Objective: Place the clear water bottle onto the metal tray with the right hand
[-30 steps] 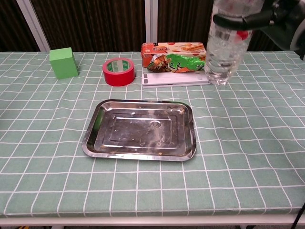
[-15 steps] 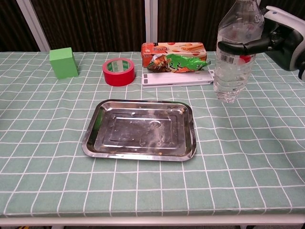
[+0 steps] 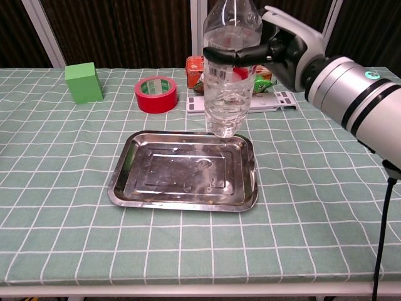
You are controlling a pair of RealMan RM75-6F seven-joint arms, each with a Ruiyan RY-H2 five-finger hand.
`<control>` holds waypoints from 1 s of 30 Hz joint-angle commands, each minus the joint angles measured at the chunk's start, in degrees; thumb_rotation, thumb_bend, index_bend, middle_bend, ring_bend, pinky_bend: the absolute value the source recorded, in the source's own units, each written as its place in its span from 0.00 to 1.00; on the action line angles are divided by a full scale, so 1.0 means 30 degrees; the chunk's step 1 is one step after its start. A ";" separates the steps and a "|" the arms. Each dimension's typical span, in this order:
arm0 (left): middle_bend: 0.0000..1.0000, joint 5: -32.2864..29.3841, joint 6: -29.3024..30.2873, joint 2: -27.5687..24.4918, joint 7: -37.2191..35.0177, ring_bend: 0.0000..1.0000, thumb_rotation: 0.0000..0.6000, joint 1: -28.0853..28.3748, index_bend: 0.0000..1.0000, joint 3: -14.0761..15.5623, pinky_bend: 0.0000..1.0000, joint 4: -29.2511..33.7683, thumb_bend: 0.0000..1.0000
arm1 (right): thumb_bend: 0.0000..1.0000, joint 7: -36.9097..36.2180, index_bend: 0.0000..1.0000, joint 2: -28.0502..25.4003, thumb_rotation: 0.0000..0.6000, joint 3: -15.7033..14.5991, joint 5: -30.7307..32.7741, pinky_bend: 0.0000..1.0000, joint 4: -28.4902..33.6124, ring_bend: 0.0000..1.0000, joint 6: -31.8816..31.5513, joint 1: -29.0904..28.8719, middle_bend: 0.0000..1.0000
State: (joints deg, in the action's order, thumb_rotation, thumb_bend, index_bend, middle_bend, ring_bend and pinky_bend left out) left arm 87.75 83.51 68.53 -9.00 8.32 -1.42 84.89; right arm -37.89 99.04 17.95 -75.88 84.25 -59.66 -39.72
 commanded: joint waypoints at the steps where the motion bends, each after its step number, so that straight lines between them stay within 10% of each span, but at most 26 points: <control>1: 0.19 -0.0025 -0.0018 -0.0011 -0.0130 0.10 1.00 0.0035 0.18 -0.0066 0.18 -0.0062 0.21 | 0.39 0.0006 0.65 0.1333 1.00 -0.0402 0.0066 0.51 -0.1613 0.39 0.0422 -0.0426 0.54; 21: 0.19 0.0222 -0.0335 -0.0055 -0.0838 0.10 1.00 0.0188 0.18 0.0110 0.17 -0.0682 0.21 | 0.13 -0.2413 0.64 0.3886 1.00 -0.1229 -0.1182 0.50 -0.6065 0.38 0.1629 -0.1410 0.52; 30: 0.19 0.0328 -0.0254 -0.0020 -0.0837 0.10 1.00 0.0158 0.18 0.0168 0.17 -0.0681 0.22 | 0.00 -0.3301 0.39 0.3348 1.00 -0.1919 -0.2381 0.39 -0.6422 0.24 0.1463 -0.1538 0.45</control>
State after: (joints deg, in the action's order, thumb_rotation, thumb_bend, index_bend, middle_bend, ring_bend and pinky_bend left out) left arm 88.72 82.75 68.47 -11.53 8.78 -0.92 82.82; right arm -47.70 109.34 12.42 -82.82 64.95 -55.36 -44.29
